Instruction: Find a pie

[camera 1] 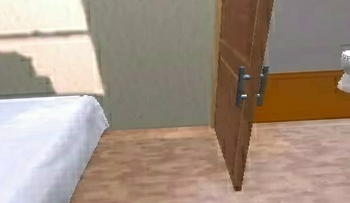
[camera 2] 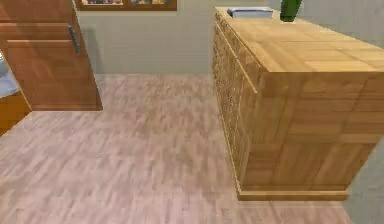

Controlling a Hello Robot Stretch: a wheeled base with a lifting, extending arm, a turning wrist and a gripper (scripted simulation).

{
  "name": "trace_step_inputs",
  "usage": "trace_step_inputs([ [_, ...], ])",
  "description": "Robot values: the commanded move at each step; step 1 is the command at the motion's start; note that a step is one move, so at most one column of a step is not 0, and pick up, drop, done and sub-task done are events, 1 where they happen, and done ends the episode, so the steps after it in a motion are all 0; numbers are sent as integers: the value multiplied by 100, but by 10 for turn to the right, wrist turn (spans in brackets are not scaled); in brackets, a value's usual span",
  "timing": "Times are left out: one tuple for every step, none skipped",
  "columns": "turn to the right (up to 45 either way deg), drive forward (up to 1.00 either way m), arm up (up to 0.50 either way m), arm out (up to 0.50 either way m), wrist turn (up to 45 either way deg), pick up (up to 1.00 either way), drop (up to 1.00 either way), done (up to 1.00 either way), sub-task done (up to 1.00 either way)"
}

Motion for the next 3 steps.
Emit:
trace_step_inputs([
  [450, 0, 0, 0, 0, 0, 0, 0, 0],
  [60, 0, 0, 0, 0, 0, 0, 0, 0],
  [0, 95, 0, 0, 0, 0, 0, 0, 0],
])
